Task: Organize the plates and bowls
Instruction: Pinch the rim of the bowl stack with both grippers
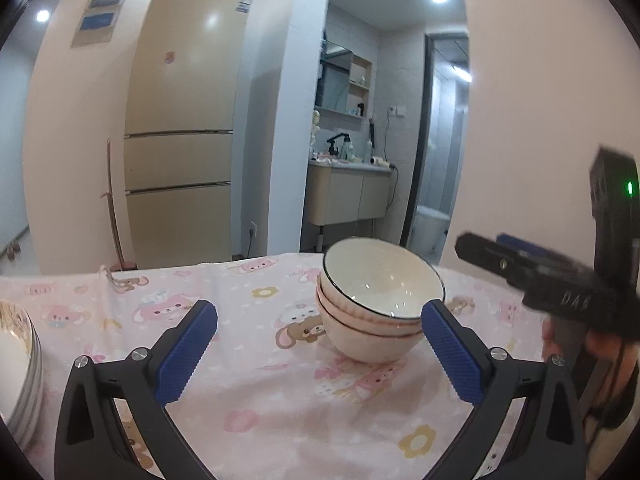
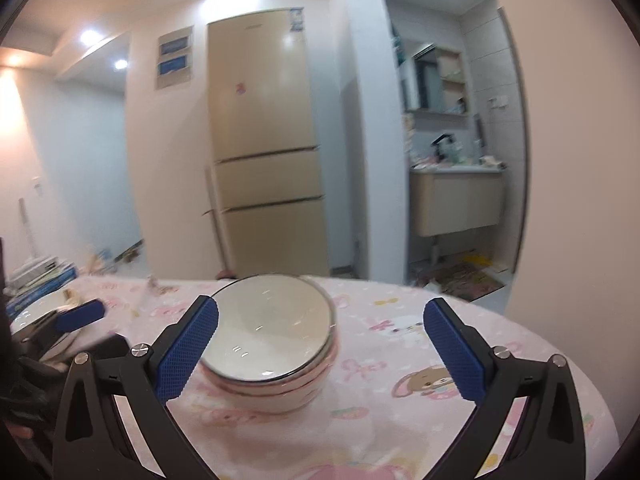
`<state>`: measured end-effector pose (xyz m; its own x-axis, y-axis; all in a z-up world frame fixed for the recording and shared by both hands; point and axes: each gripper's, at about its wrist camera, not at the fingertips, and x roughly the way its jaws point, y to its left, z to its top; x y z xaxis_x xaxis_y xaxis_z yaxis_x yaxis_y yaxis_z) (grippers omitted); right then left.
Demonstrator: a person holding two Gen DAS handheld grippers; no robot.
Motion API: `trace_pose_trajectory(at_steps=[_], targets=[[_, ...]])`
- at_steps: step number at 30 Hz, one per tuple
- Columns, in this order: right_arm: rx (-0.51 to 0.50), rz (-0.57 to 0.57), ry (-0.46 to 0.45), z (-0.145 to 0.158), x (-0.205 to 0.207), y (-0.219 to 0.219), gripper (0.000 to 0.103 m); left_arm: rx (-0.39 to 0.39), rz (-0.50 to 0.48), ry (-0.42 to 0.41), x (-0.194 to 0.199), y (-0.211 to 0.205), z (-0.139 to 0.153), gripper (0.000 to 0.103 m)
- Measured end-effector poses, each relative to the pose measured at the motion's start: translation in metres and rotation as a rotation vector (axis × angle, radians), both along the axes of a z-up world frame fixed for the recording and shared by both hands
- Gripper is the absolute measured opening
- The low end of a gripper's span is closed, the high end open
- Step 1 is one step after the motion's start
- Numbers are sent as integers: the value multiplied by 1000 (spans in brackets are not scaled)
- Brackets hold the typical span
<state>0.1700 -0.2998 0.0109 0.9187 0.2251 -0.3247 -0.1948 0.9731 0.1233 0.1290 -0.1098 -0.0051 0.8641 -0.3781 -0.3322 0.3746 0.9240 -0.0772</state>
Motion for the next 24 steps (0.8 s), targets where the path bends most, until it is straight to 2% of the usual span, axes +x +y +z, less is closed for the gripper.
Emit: trace_pose_trajectory(at_steps=[2, 5, 7, 9, 12, 14, 18, 21, 24], targets=[[38, 24, 27, 4, 3, -3, 98, 37, 11, -17, -3, -7, 6, 103], [69, 44, 70, 14, 10, -6, 98, -14, -5, 20, 4, -6, 22, 103], [48, 53, 118, 20, 19, -4, 98, -49, -2, 56, 16, -4, 35, 103], [-3, 13, 173, 25, 31, 0, 98, -73, -7, 97, 34, -5, 47, 103], [3, -18, 295, 26, 56, -4, 98, -40, -6, 191, 64, -18, 54, 103], [38, -23, 391, 19, 71, -9, 98, -31, -21, 282, 83, -27, 50, 103], [49, -37, 499, 0, 87, -17, 94, -59, -12, 430, 108, -34, 31, 103], [82, -20, 536, -13, 88, -24, 94, -51, 10, 451, 113, -34, 23, 103], [107, 7, 588, -25, 91, -26, 94, -61, 21, 517, 124, -33, 11, 103]])
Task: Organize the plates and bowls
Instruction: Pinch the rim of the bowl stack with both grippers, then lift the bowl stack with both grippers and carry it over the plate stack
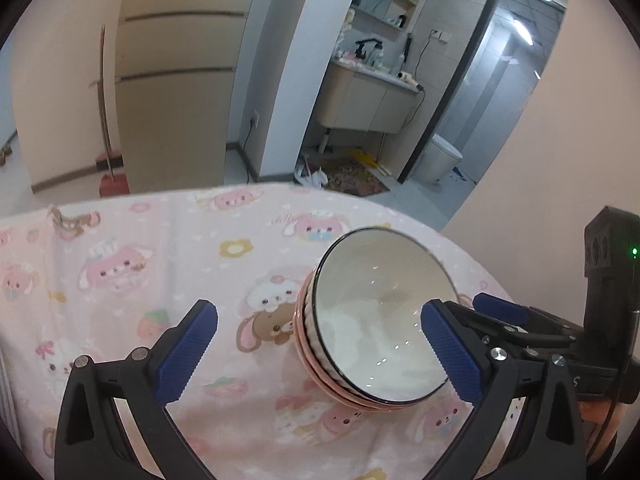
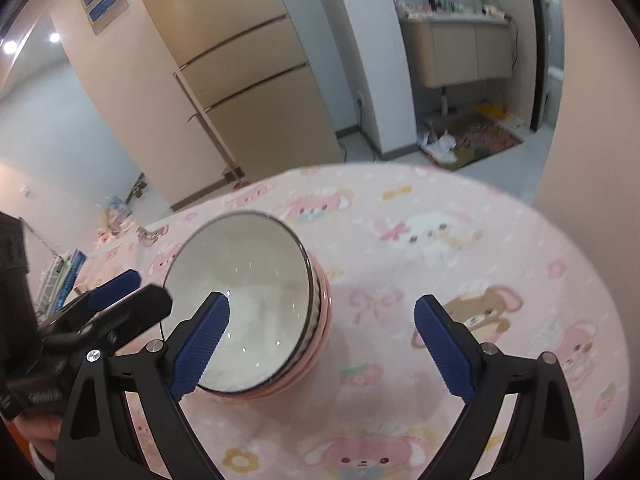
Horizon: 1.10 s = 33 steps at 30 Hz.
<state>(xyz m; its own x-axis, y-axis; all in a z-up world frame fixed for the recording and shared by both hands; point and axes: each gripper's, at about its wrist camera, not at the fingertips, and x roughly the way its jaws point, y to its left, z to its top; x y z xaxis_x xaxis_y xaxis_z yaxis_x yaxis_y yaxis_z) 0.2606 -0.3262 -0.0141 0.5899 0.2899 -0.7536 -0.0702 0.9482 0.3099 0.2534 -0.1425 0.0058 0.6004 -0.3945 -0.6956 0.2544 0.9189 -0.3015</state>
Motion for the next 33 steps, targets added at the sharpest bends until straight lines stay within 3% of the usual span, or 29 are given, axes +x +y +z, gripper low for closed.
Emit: trace_pose_trajectory(at_steps=[4, 7, 11, 16, 18, 19, 20, 21, 24, 28, 30, 33], targets=[[23, 28, 58, -16, 5, -1, 91, 21, -5, 65, 10, 0, -14, 88], [69, 38, 93, -25, 7, 1, 87, 27, 0, 93, 13, 1, -22, 87], [57, 49, 104, -28, 8, 6, 79, 12, -15, 154, 21, 1, -30, 75], [122, -8, 119, -33, 12, -2, 70, 23, -14, 210, 30, -5, -39, 75], [188, -5, 140, -37, 14, -3, 64, -10, -19, 237, 35, -7, -44, 65], [218, -3, 154, -39, 16, -3, 58, -26, -25, 256, 39, -7, -45, 50], [240, -4, 169, -41, 18, -2, 54, -61, -40, 278, 42, -8, -47, 41], [253, -7, 182, -43, 19, -2, 51, -83, -49, 294, 44, -9, -48, 39], [291, -15, 222, -50, 24, 1, 39, -81, -45, 317, 48, -13, -47, 39], [324, -46, 229, -52, 28, 3, 41, -97, -35, 318, 49, -13, -48, 40], [373, -42, 244, -58, 30, 2, 45, -141, -48, 365, 52, -12, -56, 46], [450, -45, 271, -66, 32, -6, 44, -225, -38, 431, 58, -3, -64, 48]])
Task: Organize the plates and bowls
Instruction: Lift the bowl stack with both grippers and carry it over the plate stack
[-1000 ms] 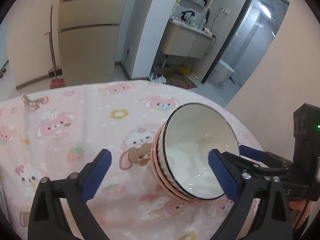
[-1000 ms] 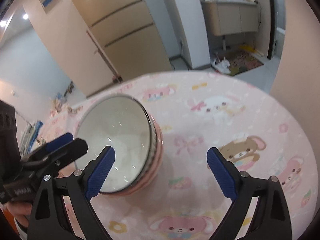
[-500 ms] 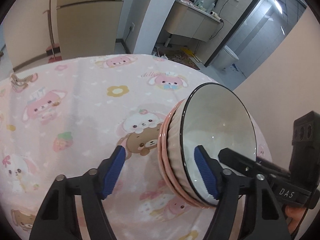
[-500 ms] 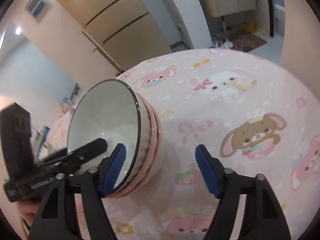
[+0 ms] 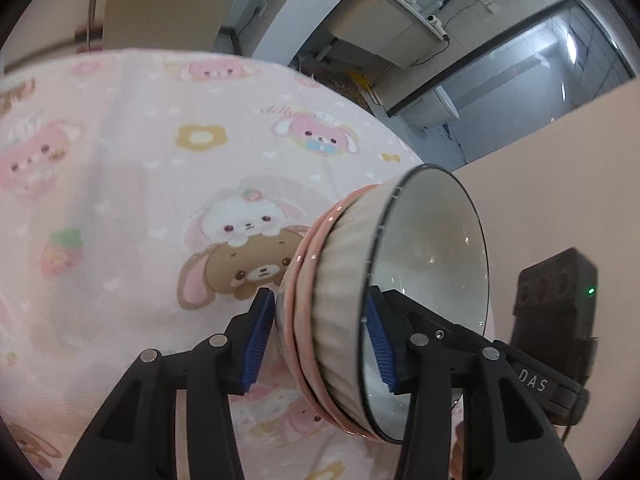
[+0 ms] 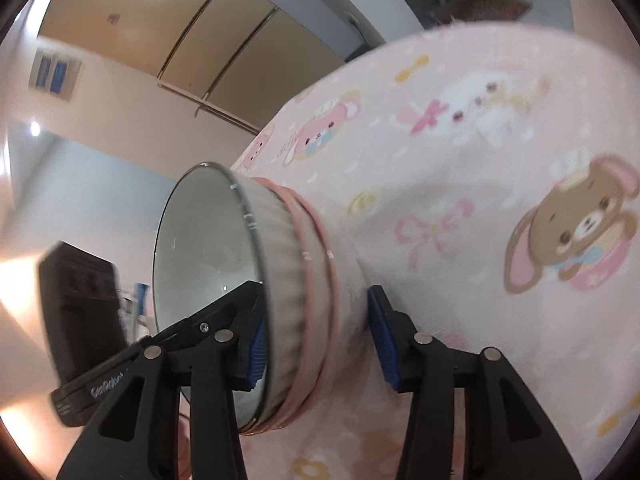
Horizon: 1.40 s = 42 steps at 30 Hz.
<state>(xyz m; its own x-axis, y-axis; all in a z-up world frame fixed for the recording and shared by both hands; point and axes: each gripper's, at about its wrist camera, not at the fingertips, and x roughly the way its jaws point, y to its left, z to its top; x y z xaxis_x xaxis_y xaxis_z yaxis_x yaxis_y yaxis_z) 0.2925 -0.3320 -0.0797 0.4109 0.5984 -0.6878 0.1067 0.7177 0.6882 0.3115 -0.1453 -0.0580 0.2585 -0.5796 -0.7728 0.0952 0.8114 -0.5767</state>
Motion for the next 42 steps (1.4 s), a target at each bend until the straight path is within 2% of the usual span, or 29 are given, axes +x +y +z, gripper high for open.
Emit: trace_pose_trajectory(at_steps=[2, 6, 10, 16, 23, 35, 42], targets=[[-2, -11, -3, 0, -2, 1, 44, -16, 17, 15, 0, 2, -2, 48], [11, -18, 25, 1, -6, 2, 43, 49, 33, 1, -12, -3, 8, 48], [-17, -2, 14, 14, -15, 7, 42, 13, 44, 24, -20, 5, 13, 47], [-19, 14, -16, 34, -26, 14, 42, 17, 59, -12, -38, 17, 38, 47], [-35, 50, -57, 63, -39, 43, 42, 2, 88, -43, -62, 43, 65, 47], [-61, 153, -114, 104, -64, 121, 42, -33, 175, -85, -109, 122, 103, 47], [-71, 247, -127, 110, -72, 188, 42, -36, 263, -101, -140, 192, 109, 47]])
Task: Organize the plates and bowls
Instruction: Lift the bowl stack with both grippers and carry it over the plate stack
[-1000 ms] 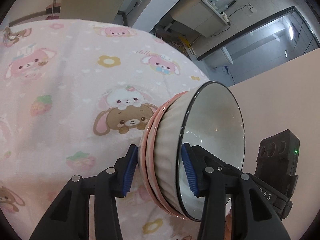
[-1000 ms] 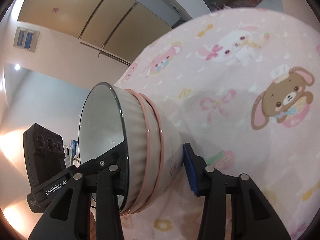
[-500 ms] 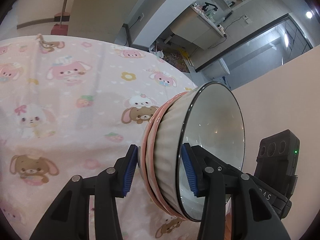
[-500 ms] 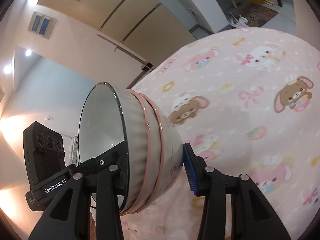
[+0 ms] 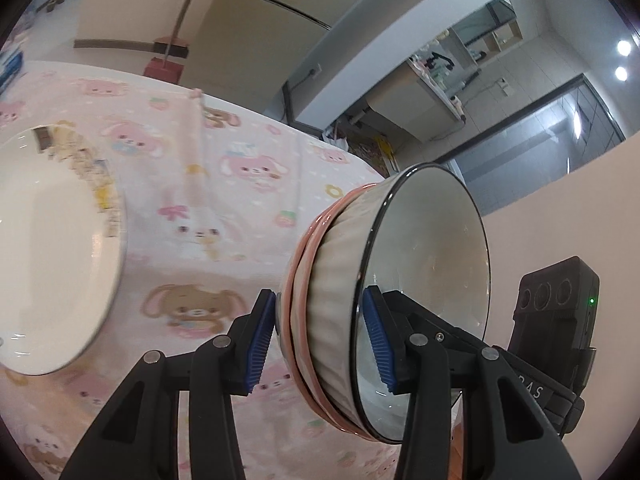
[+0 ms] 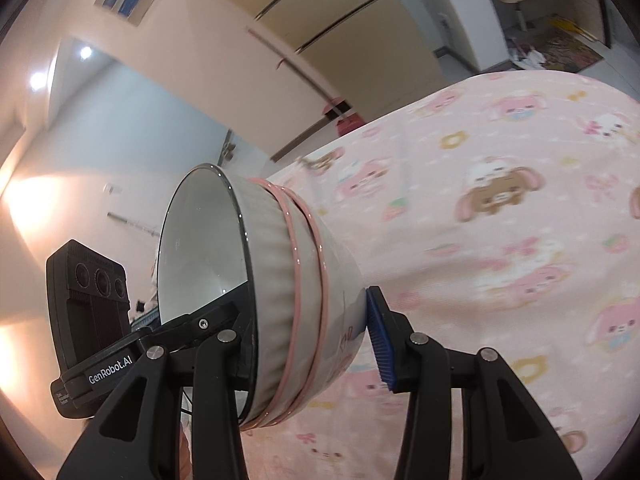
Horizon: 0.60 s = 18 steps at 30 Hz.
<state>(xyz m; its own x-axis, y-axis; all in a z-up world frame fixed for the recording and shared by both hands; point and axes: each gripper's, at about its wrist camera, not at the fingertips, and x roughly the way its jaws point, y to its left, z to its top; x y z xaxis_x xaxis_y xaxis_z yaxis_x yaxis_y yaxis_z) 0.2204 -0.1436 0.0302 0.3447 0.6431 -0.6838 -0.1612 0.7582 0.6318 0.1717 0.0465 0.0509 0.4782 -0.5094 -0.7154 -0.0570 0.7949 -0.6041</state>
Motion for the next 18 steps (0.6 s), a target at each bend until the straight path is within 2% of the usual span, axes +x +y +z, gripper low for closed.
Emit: trace_pose_trajectory(at_steps=[4, 18], targets=[[-2, 54, 4, -3, -3, 41, 42, 30, 54, -5, -15, 37, 0, 47], [1, 204, 33, -24, -1, 166, 42, 33, 210, 22, -45, 159, -22, 47]])
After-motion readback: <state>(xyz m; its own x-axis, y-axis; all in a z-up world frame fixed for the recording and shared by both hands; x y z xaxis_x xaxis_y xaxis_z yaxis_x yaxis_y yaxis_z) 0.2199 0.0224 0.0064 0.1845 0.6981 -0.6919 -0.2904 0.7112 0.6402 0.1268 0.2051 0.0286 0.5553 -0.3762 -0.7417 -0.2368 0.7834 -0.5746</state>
